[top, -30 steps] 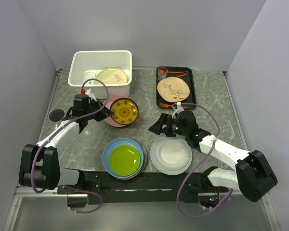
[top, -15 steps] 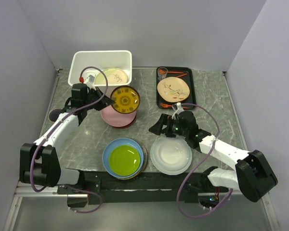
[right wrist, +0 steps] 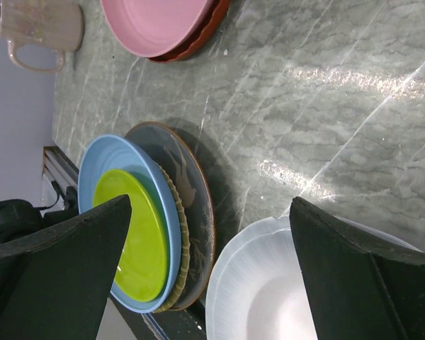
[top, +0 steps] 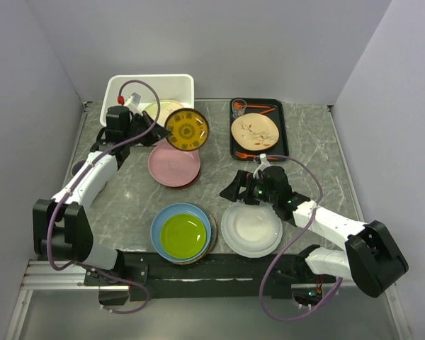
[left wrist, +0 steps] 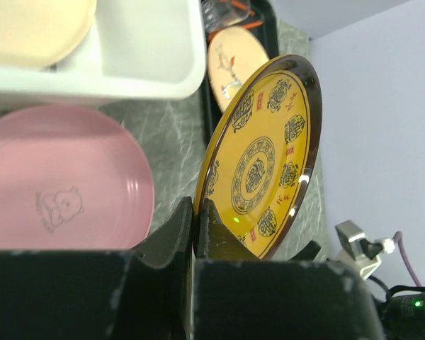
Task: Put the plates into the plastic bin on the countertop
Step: Place the plate in the plastic bin.
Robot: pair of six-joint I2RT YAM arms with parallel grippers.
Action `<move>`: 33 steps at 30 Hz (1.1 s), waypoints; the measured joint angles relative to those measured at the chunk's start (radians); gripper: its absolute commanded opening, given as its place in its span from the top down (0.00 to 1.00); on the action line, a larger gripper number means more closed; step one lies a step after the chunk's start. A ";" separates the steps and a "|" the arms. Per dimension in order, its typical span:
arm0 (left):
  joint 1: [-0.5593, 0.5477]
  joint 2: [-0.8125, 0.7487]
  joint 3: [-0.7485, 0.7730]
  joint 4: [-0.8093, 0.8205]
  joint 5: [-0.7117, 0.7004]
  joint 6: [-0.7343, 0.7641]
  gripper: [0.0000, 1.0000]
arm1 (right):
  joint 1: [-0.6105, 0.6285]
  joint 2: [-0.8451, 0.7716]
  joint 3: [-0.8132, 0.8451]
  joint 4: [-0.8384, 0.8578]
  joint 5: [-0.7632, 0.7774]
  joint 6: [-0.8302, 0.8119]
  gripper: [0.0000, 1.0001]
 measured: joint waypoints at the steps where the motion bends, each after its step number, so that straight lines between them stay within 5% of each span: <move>1: -0.001 0.005 0.013 0.000 0.000 -0.001 0.99 | 0.000 0.000 0.000 0.000 0.000 0.000 0.00; 33: -0.003 0.244 0.300 -0.029 -0.137 -0.048 0.99 | 0.000 -0.010 -0.020 0.031 0.000 0.000 0.00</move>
